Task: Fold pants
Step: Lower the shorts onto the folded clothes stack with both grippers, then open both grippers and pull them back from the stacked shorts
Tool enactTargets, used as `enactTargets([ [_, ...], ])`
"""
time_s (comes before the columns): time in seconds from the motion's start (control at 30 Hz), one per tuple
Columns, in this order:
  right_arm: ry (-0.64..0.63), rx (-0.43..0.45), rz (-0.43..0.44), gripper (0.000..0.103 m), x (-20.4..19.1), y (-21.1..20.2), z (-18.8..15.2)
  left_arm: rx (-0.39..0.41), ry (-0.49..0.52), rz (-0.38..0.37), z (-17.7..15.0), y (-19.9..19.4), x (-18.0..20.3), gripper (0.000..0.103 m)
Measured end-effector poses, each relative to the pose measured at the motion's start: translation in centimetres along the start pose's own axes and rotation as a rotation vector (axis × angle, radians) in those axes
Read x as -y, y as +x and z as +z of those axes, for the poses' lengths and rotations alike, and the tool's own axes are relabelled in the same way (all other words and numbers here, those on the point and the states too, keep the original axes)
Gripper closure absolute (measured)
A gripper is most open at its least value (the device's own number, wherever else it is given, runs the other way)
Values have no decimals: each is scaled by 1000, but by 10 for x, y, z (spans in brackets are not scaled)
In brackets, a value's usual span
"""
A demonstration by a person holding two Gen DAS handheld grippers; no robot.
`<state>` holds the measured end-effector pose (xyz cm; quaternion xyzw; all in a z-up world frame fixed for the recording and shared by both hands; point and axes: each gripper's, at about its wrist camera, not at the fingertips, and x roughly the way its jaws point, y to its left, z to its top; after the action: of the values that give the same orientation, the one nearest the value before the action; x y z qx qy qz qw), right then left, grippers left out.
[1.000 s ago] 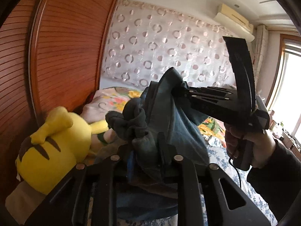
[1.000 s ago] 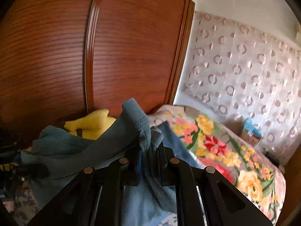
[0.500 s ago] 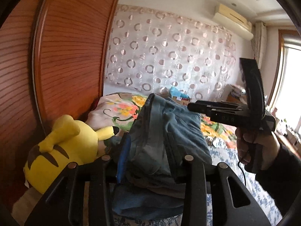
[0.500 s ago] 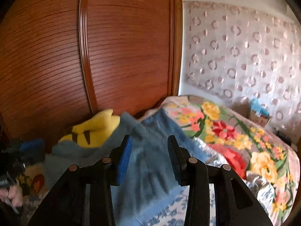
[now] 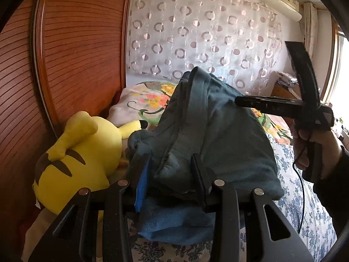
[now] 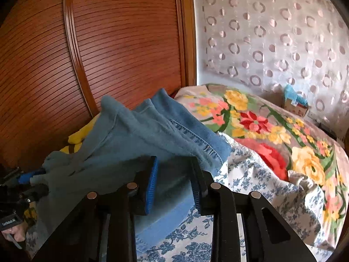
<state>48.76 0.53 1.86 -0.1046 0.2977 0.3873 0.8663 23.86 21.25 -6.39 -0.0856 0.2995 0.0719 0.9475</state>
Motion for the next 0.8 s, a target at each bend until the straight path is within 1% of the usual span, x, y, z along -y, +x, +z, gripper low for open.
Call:
enactTargets([
  [0.03,5,8,-2,74,-2,-5,1,1,4,1,0,-3,1,65],
  [0.1,18,19,7,74,-8,-14,-7,5,13,6,2,-9,5,65],
  [0.2,23,47,18,74,-20,-38,-18,9,29,13,3,-18,9,65],
  [0.33,40,62,25,74,-29,-65,-33,18,43,16,4,-34,13,65],
  [0.47,45,80,16,74,-41,-93,-49,34,62,15,3,-52,19,65],
  [0.8,62,117,-19,74,-61,-159,-76,55,90,-7,-4,-90,32,65],
])
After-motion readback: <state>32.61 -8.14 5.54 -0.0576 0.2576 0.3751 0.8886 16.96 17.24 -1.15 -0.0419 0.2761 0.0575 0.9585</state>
